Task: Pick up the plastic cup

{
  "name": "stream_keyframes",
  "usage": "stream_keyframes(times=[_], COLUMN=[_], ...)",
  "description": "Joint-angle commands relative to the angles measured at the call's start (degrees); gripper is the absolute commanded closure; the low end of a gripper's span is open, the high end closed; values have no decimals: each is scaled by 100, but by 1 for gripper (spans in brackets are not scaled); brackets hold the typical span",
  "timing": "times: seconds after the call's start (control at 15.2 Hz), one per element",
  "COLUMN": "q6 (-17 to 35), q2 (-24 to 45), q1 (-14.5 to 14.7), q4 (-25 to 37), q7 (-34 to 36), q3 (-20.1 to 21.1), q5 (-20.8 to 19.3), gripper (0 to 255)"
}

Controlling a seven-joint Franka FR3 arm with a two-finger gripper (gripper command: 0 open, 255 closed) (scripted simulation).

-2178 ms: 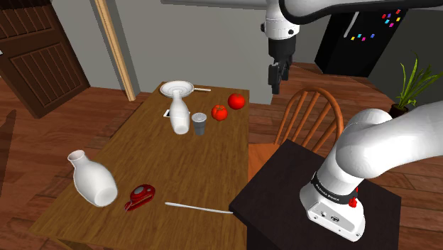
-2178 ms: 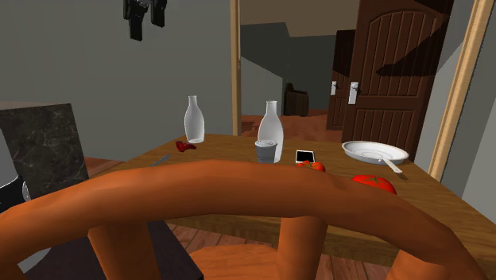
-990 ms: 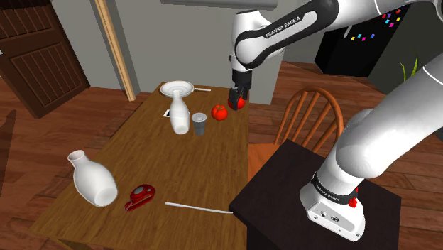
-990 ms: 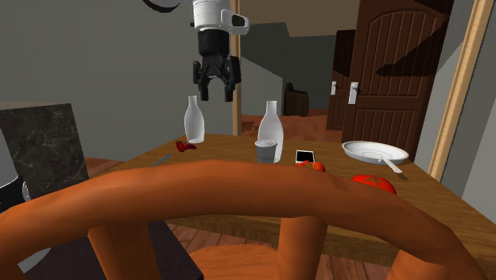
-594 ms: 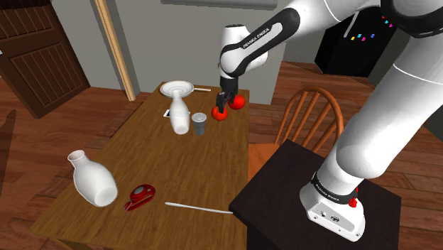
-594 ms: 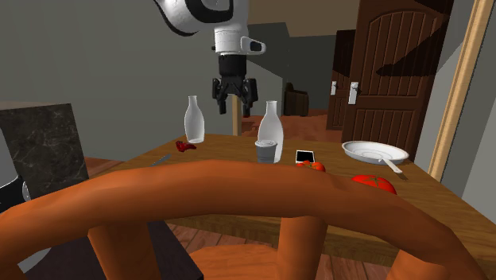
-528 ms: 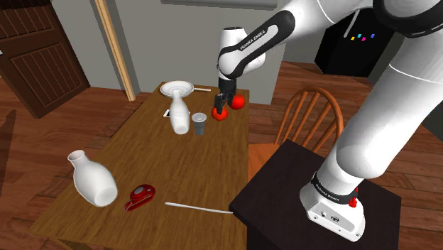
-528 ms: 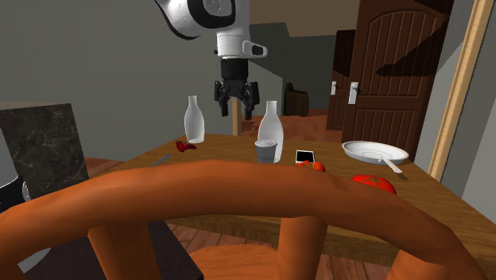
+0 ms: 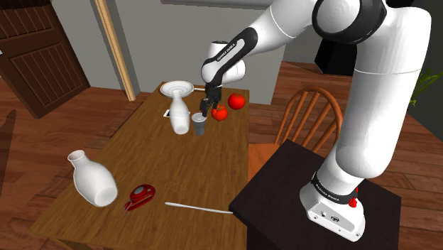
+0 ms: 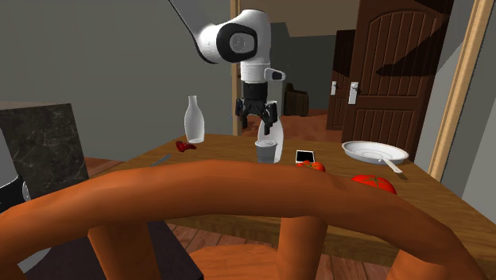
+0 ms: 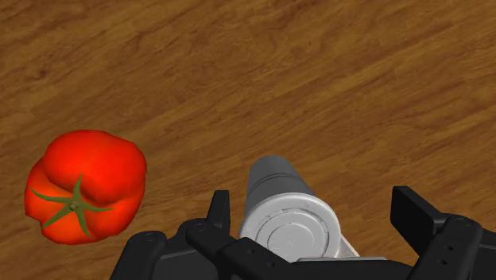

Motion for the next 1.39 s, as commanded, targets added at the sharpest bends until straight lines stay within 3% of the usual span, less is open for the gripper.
stream_keyframes(times=[0.0, 0.13, 0.73, 0.79, 1.32], q6=[125, 182, 623, 625, 631], q2=[441, 697, 1135, 1135, 1138], q1=[-41, -76, -109, -111, -114], q4=[401, 651, 644, 642, 639], q7=[-115, -178, -287, -291, -296], q3=[70, 121, 177, 178, 179], q5=[163, 245, 332, 334, 336], gripper=[0, 0, 0, 255, 255])
